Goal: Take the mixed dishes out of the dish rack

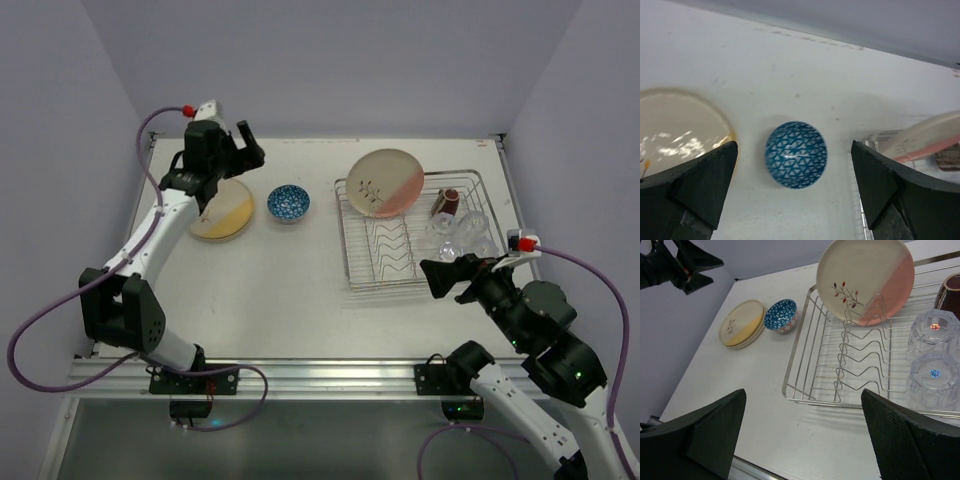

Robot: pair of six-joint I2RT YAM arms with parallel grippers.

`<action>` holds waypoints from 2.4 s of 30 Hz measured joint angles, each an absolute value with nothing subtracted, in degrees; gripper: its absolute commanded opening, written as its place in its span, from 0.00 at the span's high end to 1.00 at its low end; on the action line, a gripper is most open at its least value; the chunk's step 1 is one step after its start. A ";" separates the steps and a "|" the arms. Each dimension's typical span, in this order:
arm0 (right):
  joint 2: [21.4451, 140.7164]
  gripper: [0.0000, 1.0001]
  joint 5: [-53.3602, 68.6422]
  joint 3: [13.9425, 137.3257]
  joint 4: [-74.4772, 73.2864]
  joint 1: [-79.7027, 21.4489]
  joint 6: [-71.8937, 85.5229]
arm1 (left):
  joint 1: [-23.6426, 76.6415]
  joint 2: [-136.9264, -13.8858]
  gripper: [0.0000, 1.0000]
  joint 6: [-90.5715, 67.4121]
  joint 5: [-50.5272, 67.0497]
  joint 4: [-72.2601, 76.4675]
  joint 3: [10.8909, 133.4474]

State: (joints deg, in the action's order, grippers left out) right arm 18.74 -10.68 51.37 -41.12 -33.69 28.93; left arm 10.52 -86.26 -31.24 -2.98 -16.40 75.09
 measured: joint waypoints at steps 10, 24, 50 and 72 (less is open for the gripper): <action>18.15 0.01 -10.96 51.40 -41.87 -33.69 28.88 | 25.32 -103.57 0.00 -11.09 17.76 -14.11 96.82; 16.75 0.01 -12.03 52.64 -45.56 -33.69 27.86 | 26.28 -127.90 0.00 -2.31 45.25 -6.92 117.01; 14.31 0.01 -10.61 55.51 -48.99 -33.69 27.16 | 25.85 -143.44 0.65 -14.20 66.15 8.80 126.98; 13.78 0.01 -10.44 55.51 -49.78 -33.69 26.52 | 27.03 -143.48 0.87 -2.09 59.77 1.80 126.63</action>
State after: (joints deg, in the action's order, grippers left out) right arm 13.78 -10.44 55.51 -49.78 -33.69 26.52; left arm 27.03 -143.48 -2.09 59.77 1.80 126.63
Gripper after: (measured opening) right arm 0.989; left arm 0.231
